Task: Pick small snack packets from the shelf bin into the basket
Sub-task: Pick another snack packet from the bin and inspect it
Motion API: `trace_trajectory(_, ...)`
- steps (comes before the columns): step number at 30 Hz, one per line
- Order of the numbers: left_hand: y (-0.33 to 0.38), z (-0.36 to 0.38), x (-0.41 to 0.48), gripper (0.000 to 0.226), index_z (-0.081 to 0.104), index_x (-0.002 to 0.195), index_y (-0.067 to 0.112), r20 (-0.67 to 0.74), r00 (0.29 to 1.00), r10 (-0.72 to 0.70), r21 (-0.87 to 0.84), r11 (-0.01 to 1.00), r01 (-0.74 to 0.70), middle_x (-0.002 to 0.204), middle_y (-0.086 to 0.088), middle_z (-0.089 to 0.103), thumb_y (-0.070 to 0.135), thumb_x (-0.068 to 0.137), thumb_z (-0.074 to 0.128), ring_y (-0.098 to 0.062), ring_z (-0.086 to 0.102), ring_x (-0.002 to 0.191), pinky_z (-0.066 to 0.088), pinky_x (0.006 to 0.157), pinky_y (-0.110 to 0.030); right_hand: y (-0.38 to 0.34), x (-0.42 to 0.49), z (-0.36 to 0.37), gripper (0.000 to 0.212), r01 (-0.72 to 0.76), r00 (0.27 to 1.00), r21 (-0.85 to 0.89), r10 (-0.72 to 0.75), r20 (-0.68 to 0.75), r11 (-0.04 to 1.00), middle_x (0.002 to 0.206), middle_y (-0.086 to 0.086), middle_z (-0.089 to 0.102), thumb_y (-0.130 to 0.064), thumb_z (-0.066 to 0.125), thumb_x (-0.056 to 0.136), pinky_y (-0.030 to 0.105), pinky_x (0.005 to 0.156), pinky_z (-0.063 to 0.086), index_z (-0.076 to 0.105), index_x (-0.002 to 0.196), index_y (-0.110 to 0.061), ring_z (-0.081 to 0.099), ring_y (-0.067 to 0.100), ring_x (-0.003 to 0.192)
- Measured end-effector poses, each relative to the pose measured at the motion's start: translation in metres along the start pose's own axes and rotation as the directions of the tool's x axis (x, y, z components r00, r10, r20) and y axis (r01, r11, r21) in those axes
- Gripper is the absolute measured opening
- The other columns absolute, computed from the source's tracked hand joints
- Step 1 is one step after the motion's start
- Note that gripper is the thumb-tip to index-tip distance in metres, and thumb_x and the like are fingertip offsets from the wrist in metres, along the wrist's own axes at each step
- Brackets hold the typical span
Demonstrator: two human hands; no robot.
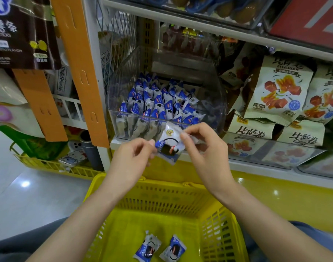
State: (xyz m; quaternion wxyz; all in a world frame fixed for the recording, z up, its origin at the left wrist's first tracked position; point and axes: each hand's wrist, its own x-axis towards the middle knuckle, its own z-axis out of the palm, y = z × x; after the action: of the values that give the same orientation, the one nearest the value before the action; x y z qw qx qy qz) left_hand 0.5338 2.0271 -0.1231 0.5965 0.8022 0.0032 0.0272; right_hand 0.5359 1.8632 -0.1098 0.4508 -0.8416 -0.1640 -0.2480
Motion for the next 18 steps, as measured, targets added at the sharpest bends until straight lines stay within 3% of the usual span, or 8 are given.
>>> trace_trajectory(2,0.005,-0.001,0.001,0.034,0.067,0.086,0.018,0.110,0.982,-0.151,-0.217,0.961,0.172,0.079,0.000,0.070,0.036,0.096,0.039,-0.014,0.066,0.068,0.051,0.065,-0.025,-0.001,-0.001,-0.001,0.005,0.071,0.997,0.015,-0.071,0.026,0.997,0.088,-0.005,0.060,-0.014,0.061,0.088,0.016,0.074,0.047,0.061,0.091,-0.018,0.056,0.003,0.084)
trace_trajectory(4,0.007,-0.004,0.001,0.041,0.067,0.100,0.015,0.210,0.957,-0.199,-0.370,0.890,0.266,0.090,-0.004,0.074,0.044,0.093,0.038,-0.016,0.070,0.078,0.055,0.070,-0.027,0.000,-0.004,0.000,0.005,0.143,0.984,-0.001,-0.142,0.104,0.990,0.095,-0.002,0.061,-0.013,0.064,0.085,0.016,0.082,0.046,0.066,0.090,-0.011,0.055,0.002,0.092)
trace_trajectory(7,0.008,-0.006,-0.002,0.043,0.066,0.108,0.013,0.229,0.963,-0.140,-0.474,0.848,0.236,0.100,-0.004,0.072,0.044,0.082,0.053,-0.020,0.068,0.094,0.055,0.078,-0.033,0.000,-0.008,0.003,0.009,0.270,0.945,-0.111,-0.241,0.219,0.956,0.103,0.004,0.062,-0.016,0.065,0.083,0.017,0.090,0.040,0.070,0.088,-0.009,0.051,0.008,0.103)
trace_trajectory(11,0.008,-0.005,-0.004,0.027,0.063,0.114,0.017,0.105,0.983,-0.150,-0.402,0.898,0.180,0.103,0.001,0.072,0.023,0.087,0.060,-0.016,0.066,0.100,0.053,0.087,-0.038,0.000,-0.009,0.006,0.019,0.424,0.883,-0.223,-0.345,0.320,0.878,0.106,0.007,0.063,-0.023,0.058,0.086,0.021,0.091,0.038,0.071,0.093,-0.011,0.048,0.014,0.107)
trace_trajectory(13,0.007,-0.005,-0.003,0.028,0.062,0.116,0.020,0.080,0.985,-0.150,-0.380,0.909,0.170,0.104,0.003,0.071,0.024,0.088,0.059,-0.014,0.065,0.101,0.052,0.089,-0.039,-0.004,-0.012,0.008,0.018,0.299,0.928,-0.177,-0.243,0.281,0.938,0.104,0.001,0.059,-0.026,0.057,0.088,0.017,0.089,0.040,0.066,0.097,-0.013,0.049,0.008,0.103)
trace_trajectory(15,0.007,-0.006,-0.003,0.028,0.061,0.117,0.022,0.069,0.988,-0.140,-0.373,0.914,0.156,0.104,0.004,0.071,0.025,0.089,0.057,-0.012,0.065,0.101,0.051,0.089,-0.038,-0.008,-0.014,0.011,0.015,0.029,0.979,-0.015,-0.025,0.204,0.999,0.101,-0.009,0.056,-0.027,0.057,0.089,0.012,0.085,0.042,0.055,0.103,-0.020,0.052,-0.002,0.096)
trace_trajectory(18,0.005,-0.004,-0.004,0.028,0.061,0.117,0.022,0.125,0.987,-0.102,-0.359,0.922,0.141,0.103,0.005,0.072,0.027,0.090,0.055,-0.011,0.066,0.099,0.052,0.084,-0.031,-0.011,-0.010,0.013,0.014,-0.377,0.911,0.262,0.305,0.278,0.888,0.102,-0.011,0.062,-0.024,0.052,0.093,0.014,0.077,0.049,0.051,0.106,-0.027,0.059,-0.003,0.091)
